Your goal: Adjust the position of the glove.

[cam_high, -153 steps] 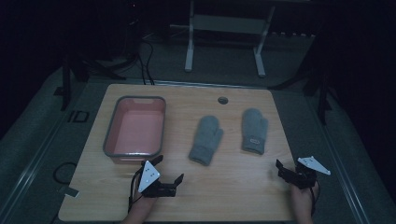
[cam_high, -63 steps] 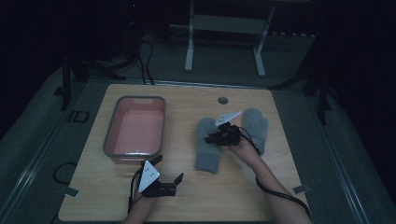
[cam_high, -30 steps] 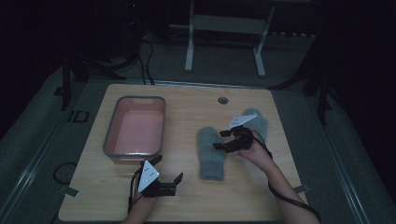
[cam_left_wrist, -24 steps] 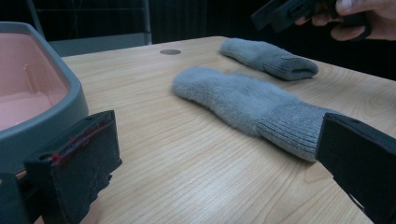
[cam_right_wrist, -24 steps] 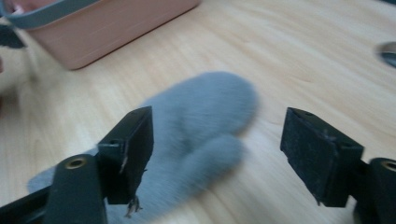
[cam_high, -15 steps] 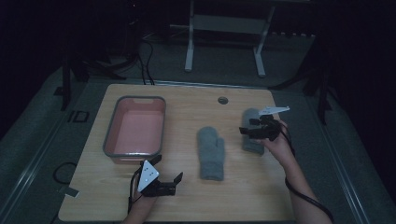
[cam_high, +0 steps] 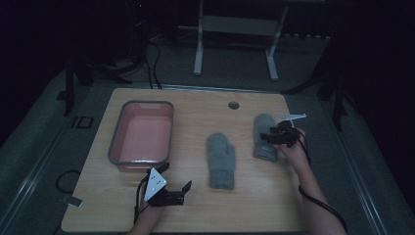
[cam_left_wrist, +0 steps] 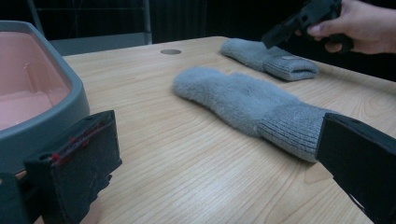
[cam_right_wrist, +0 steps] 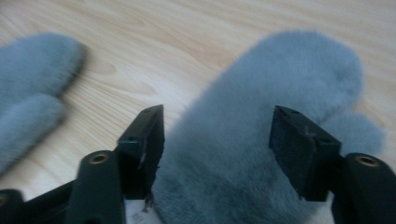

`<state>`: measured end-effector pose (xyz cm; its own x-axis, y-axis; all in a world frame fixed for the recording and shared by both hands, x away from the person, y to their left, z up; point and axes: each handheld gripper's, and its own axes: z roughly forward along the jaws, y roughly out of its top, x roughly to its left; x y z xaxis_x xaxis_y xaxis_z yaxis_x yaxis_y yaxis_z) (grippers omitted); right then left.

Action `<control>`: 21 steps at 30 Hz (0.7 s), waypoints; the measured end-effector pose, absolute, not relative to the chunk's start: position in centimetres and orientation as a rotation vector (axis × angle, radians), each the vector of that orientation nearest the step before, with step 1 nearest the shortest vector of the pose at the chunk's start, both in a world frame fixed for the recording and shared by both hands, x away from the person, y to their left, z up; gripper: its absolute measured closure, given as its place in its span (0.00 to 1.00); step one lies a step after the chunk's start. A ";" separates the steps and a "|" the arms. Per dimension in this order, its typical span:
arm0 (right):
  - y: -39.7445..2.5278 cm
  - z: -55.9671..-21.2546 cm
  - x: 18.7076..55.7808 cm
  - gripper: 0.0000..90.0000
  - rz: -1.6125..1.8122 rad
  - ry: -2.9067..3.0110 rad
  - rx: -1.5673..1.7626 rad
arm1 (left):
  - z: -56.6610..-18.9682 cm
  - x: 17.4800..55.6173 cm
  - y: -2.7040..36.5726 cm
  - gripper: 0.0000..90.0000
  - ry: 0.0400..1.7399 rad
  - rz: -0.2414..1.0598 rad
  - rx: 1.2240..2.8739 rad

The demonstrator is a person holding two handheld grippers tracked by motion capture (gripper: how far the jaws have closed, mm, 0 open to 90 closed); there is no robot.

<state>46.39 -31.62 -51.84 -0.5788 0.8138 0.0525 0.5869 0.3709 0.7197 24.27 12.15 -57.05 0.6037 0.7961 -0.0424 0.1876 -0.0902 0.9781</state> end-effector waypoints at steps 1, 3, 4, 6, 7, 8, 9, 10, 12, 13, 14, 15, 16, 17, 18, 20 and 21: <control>-31.6 -52.2 46.5 0.41 1.004 2.320 1.245 | -57.1 24.3 12.1 0.00 0.837 0.624 1.615; -31.7 -53.1 46.6 0.42 0.979 2.323 1.259 | -57.1 24.3 12.1 0.00 0.834 0.622 1.614; -31.8 -53.4 46.7 0.44 0.961 2.319 1.269 | -57.1 24.2 12.2 0.00 0.829 0.624 1.619; -31.8 -53.9 46.8 0.50 0.954 2.317 1.291 | -57.1 24.2 12.1 0.00 0.828 0.626 1.621; -31.9 -54.0 46.8 0.54 0.950 2.316 1.285 | -57.1 24.2 12.1 0.00 0.829 0.626 1.620; -31.8 -54.1 46.9 0.59 0.945 2.311 1.289 | -57.1 24.2 12.1 0.00 0.831 0.625 1.619; -31.7 -54.2 46.9 0.64 0.943 2.312 1.289 | -57.1 24.3 12.2 0.00 0.832 0.624 1.618; -31.6 -54.2 46.8 0.70 0.937 2.314 1.279 | -57.1 24.2 12.2 0.00 0.832 0.624 1.618; -31.4 -54.1 46.7 0.82 0.955 2.309 1.295 | -57.1 24.2 12.1 0.00 0.831 0.626 1.619; -31.4 -54.0 46.7 0.85 0.958 2.306 1.302 | -57.1 24.2 12.1 0.00 0.830 0.626 1.619; -31.4 -53.9 46.6 0.86 0.966 2.308 1.301 | -57.1 24.2 12.1 0.00 0.831 0.625 1.619; -31.5 -53.7 46.5 0.88 0.980 2.310 1.310 | -57.1 24.2 12.2 0.00 0.832 0.624 1.618; -31.6 -53.5 46.4 0.89 0.999 2.307 1.324 | -57.1 24.3 12.2 0.00 0.834 0.623 1.617; -31.7 -53.3 46.3 0.89 1.018 2.304 1.338 | -57.1 24.3 12.2 0.00 0.835 0.621 1.617; -31.8 -53.1 46.1 0.89 1.039 2.303 1.338 | -57.1 24.3 12.2 0.00 0.835 0.620 1.617; -32.0 -52.8 45.8 0.90 1.051 2.304 1.332 | -57.1 24.3 12.2 0.00 0.835 0.621 1.617; -32.1 -52.3 45.3 0.90 1.070 2.301 1.322 | -57.1 24.3 12.2 0.00 0.834 0.622 1.616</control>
<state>45.33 -32.11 -52.35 -0.5425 0.8320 0.1164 0.6253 0.3074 0.7173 24.26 12.20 -57.07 0.6064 0.7940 -0.0415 0.1865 -0.0914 0.9782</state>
